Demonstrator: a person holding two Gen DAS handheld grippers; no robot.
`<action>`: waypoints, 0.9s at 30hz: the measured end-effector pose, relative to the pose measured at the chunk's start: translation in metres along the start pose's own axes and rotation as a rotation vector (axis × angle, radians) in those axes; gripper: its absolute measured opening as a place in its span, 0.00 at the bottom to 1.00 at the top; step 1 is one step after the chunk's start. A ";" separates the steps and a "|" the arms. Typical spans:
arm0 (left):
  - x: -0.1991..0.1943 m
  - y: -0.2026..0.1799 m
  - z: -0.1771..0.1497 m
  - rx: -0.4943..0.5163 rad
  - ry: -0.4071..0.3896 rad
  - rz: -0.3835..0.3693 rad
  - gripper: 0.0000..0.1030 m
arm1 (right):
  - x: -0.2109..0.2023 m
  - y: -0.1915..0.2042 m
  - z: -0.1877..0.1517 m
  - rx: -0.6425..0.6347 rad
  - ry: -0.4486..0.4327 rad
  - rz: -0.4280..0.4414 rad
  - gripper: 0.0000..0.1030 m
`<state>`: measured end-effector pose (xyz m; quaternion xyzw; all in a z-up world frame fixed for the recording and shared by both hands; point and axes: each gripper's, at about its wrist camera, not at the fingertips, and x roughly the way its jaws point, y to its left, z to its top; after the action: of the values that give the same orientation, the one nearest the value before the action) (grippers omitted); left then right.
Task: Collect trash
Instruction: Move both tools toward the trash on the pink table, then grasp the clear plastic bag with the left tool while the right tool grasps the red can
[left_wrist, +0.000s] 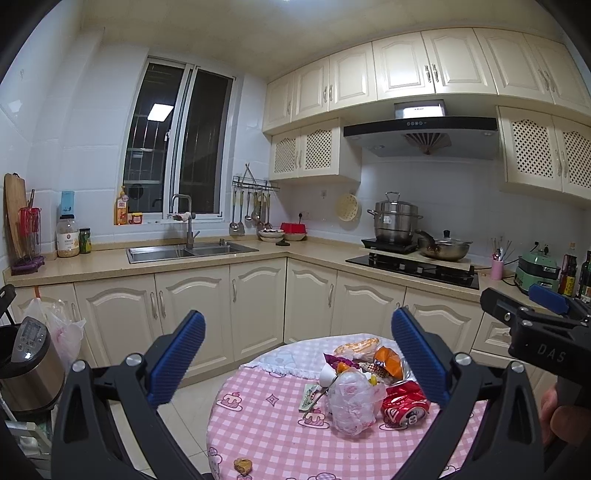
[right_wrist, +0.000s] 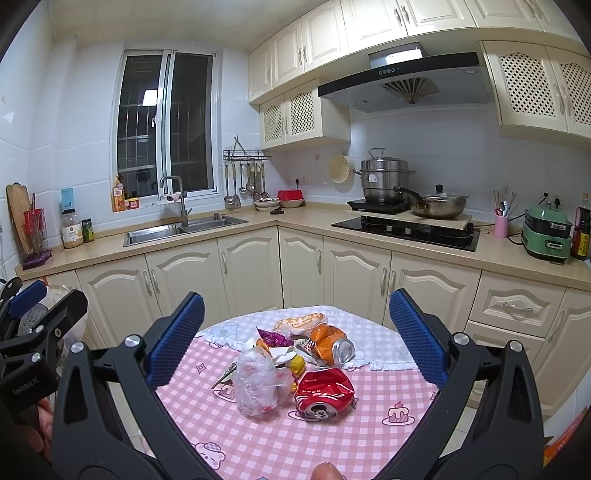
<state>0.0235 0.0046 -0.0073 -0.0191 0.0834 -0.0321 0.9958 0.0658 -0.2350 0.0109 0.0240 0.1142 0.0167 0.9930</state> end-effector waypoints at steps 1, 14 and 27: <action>0.003 0.000 -0.001 0.000 0.004 0.000 0.96 | 0.002 -0.001 0.000 0.001 0.004 0.000 0.95; 0.060 -0.012 -0.037 0.017 0.143 -0.018 0.96 | 0.056 -0.041 -0.032 0.043 0.107 -0.079 0.95; 0.186 -0.050 -0.130 0.076 0.461 -0.090 0.96 | 0.143 -0.089 -0.119 0.071 0.433 -0.110 0.95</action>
<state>0.1821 -0.0615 -0.1636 0.0226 0.3062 -0.0830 0.9481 0.1802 -0.3130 -0.1420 0.0484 0.3263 -0.0369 0.9433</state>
